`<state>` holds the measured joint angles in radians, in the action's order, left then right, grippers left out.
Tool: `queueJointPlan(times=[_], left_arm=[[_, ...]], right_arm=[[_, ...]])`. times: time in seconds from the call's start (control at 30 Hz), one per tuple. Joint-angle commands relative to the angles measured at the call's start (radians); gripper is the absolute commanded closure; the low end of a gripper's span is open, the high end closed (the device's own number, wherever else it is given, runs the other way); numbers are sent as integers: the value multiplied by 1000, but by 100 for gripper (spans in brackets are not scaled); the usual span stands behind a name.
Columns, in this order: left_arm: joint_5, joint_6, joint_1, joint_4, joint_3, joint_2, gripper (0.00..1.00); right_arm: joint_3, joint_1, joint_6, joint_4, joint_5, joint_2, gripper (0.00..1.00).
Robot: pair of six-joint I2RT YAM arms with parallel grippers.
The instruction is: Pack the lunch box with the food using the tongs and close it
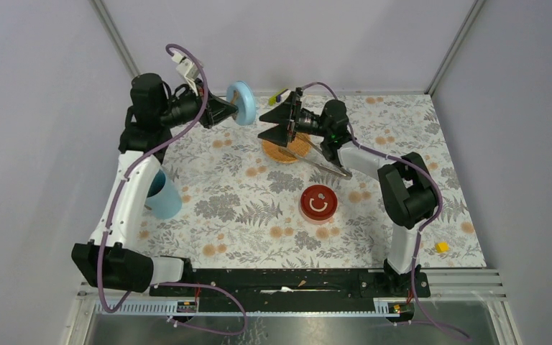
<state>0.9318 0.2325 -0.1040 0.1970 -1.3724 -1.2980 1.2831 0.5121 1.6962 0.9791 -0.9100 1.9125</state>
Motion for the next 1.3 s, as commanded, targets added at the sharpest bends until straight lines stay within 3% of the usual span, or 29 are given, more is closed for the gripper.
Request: queueJointPlan(times=[0.0,0.17,0.23,0.4,0.53,0.8,1.27], left_arm=[[-258,-301,8,424,-184,23,100],[-522,-417,24,701,-326,6,100],[-606,-439,48,791,-372,-10,98],[-613,-527,234,976,-449,-54,95],[-644,-612,319,1050,-439,-78,95],[-700,-726,419,1119,-396,-167,98],[-737,-843,496,1189,-293,-264,98]], right_arm=[[-13,-57,-140,-63,-17,-62,17],[-13,-89,-401,-292,-23,-115,1],[-3,-89,-466,-361,-32,-125,0],[15,-89,-560,-453,-68,-133,0],[22,-89,-721,-597,-69,-162,0],[28,-91,-917,-730,-65,-205,0],[35,-92,-916,-744,-85,-182,0]])
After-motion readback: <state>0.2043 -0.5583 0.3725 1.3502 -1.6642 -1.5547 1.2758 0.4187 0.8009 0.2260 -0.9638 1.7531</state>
